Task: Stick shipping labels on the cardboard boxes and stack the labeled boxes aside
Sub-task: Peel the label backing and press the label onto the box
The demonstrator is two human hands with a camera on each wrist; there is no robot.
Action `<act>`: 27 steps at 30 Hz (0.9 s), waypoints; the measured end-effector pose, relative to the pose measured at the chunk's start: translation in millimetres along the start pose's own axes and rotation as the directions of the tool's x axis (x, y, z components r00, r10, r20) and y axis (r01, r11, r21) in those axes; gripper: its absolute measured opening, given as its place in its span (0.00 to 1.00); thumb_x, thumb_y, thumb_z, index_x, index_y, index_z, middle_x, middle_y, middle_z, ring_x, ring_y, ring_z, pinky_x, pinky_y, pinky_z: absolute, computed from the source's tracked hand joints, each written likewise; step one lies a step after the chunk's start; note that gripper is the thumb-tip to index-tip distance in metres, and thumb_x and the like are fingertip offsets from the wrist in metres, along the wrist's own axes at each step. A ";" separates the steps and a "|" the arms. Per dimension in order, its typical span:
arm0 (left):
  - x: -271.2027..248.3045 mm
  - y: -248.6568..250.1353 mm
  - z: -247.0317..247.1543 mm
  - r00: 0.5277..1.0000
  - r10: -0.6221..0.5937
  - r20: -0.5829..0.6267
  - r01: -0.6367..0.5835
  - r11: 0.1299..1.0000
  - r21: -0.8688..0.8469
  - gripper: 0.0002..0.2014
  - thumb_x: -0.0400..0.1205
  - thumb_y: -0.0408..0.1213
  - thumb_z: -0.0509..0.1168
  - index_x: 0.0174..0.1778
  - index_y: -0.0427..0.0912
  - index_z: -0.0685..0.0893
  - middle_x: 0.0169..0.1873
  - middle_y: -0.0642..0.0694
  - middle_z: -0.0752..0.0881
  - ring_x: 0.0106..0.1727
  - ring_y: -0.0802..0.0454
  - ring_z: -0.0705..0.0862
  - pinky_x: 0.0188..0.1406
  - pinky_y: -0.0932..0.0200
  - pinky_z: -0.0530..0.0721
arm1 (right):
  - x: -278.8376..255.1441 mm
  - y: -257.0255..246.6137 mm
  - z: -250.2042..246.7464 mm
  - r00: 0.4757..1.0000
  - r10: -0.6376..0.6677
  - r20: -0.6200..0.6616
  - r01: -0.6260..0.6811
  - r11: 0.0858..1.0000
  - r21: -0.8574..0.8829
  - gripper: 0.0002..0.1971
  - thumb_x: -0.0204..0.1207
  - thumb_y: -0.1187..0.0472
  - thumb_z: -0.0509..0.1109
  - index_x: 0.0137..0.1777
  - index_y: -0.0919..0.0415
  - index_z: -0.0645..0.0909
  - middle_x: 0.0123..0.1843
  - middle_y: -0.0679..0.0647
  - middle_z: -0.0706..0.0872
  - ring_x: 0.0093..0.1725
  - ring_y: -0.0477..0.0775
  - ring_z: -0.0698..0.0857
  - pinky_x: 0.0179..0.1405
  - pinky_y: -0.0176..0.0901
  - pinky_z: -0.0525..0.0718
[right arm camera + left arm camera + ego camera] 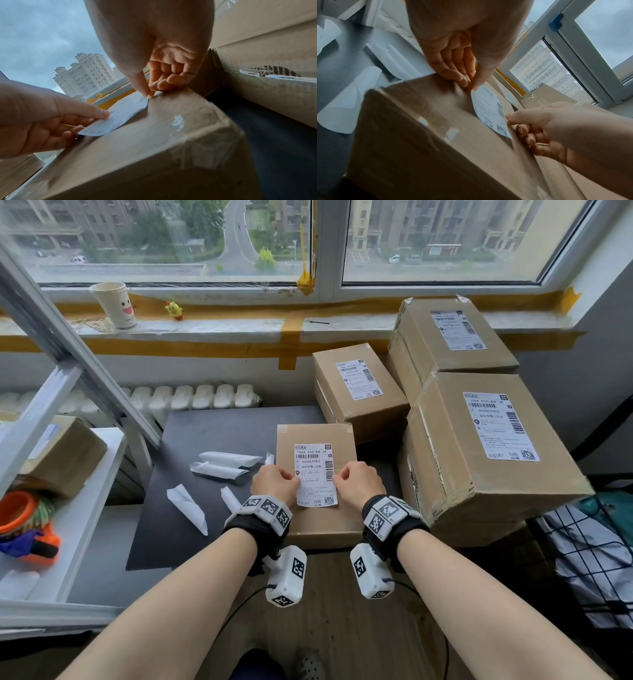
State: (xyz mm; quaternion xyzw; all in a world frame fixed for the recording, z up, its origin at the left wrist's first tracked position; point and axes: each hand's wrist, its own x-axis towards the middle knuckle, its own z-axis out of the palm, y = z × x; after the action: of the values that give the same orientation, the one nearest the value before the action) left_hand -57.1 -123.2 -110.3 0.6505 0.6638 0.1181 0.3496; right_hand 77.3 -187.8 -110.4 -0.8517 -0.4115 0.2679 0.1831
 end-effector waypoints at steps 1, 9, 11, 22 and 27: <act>-0.2 0.0 0.1 1.000 0.014 -0.006 -0.014 1.000 0.024 0.06 0.77 0.39 0.67 0.41 0.43 0.90 0.46 0.44 0.90 0.53 0.45 0.86 0.51 0.58 0.79 | 0.0 0.4 0.1 1.000 -0.003 -0.003 0.003 1.000 -0.001 0.07 0.78 0.53 0.65 0.41 0.54 0.78 0.51 0.56 0.87 0.51 0.59 0.84 0.44 0.44 0.78; 10.7 -6.2 -0.9 0.959 0.276 -0.060 -0.263 0.950 0.167 0.15 0.80 0.36 0.64 0.63 0.42 0.76 0.63 0.42 0.79 0.64 0.43 0.77 0.60 0.51 0.75 | 10.5 -2.5 5.2 0.949 -0.287 -0.133 0.270 0.954 -0.132 0.14 0.83 0.59 0.57 0.64 0.60 0.76 0.66 0.56 0.80 0.63 0.57 0.78 0.58 0.47 0.76; 19.9 -5.0 1.1 0.890 0.448 0.082 -0.447 0.824 0.348 0.21 0.84 0.35 0.56 0.75 0.44 0.67 0.78 0.44 0.66 0.79 0.45 0.64 0.76 0.47 0.64 | 15.8 -5.8 10.7 0.928 -0.373 0.001 0.362 0.899 -0.247 0.22 0.85 0.58 0.53 0.78 0.61 0.64 0.79 0.55 0.67 0.77 0.55 0.67 0.74 0.49 0.66; 44.7 -19.6 -0.2 0.770 0.455 0.447 -0.638 0.567 0.522 0.29 0.88 0.52 0.40 0.83 0.49 0.39 0.83 0.56 0.40 0.84 0.56 0.39 0.82 0.40 0.36 | 29.1 5.3 17.5 0.910 -0.336 0.243 0.412 0.803 -0.432 0.29 0.87 0.47 0.42 0.84 0.53 0.38 0.86 0.47 0.39 0.84 0.47 0.40 0.82 0.49 0.36; 43.4 -27.6 -6.2 0.733 0.475 0.487 -0.679 0.561 0.474 0.42 0.80 0.66 0.48 0.82 0.50 0.37 0.82 0.56 0.37 0.83 0.55 0.36 0.81 0.42 0.34 | 26.5 8.8 17.4 0.907 -0.349 0.235 0.419 0.798 -0.433 0.30 0.86 0.46 0.42 0.83 0.53 0.36 0.86 0.47 0.37 0.84 0.47 0.38 0.81 0.49 0.35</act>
State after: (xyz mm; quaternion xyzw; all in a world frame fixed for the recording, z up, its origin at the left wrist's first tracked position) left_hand -78.5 -83.8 -136.1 0.9199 0.3473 -0.1009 0.1518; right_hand 85.7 -170.3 -136.9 -0.7472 -0.6407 0.1764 -0.0103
